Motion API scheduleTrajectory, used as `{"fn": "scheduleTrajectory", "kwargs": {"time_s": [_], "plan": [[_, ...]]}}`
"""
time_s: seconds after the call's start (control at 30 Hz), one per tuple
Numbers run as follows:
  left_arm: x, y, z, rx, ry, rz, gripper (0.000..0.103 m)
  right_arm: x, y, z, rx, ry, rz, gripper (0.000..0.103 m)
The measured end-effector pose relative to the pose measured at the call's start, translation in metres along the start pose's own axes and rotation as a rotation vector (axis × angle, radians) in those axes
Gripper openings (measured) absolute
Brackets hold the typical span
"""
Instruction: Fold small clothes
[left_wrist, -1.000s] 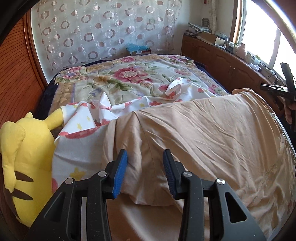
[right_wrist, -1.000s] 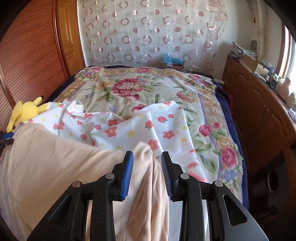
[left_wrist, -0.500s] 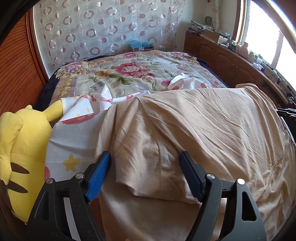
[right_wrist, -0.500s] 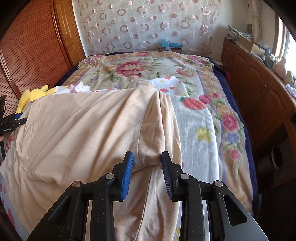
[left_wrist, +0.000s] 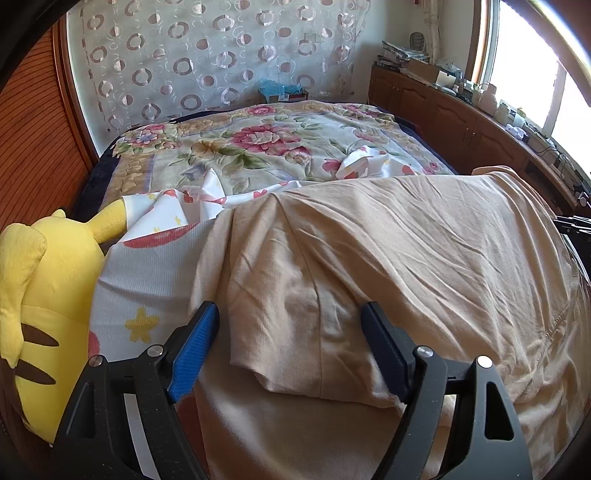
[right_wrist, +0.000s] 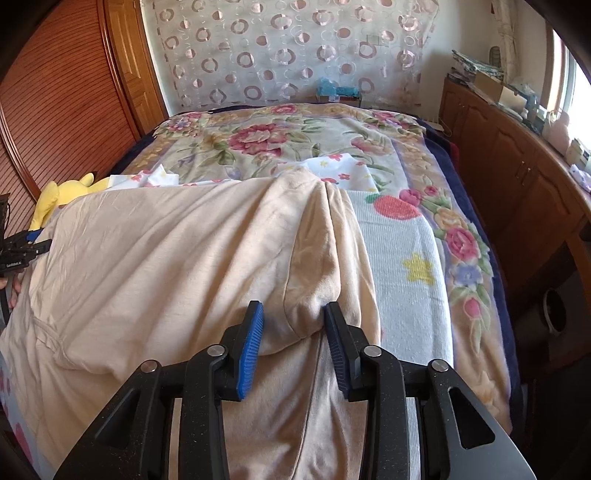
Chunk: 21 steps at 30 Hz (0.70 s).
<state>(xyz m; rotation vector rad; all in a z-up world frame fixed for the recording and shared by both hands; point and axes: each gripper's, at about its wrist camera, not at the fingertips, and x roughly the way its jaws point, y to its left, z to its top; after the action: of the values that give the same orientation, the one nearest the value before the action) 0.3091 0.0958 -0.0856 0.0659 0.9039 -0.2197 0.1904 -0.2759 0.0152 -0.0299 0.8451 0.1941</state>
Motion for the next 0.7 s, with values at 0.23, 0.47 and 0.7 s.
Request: {"fn": "scheduleTrajectory", "kwargs": {"time_s": [0.23, 0.47, 0.7], "plan": [[-0.004, 0.0, 0.0, -0.018, 0.0, -0.028, 0.08, 0.006, 0.004, 0.001, -0.034, -0.031, -0.008, 0.037], [-0.027, -0.004, 0.001, -0.053, -0.043, -0.113, 0.059, 0.013, 0.008, -0.005, -0.062, -0.045, -0.03, 0.039], [-0.018, 0.003, 0.0, -0.087, -0.01, -0.084, 0.054, 0.014, 0.006, -0.004, -0.06, -0.044, -0.018, 0.04]]}}
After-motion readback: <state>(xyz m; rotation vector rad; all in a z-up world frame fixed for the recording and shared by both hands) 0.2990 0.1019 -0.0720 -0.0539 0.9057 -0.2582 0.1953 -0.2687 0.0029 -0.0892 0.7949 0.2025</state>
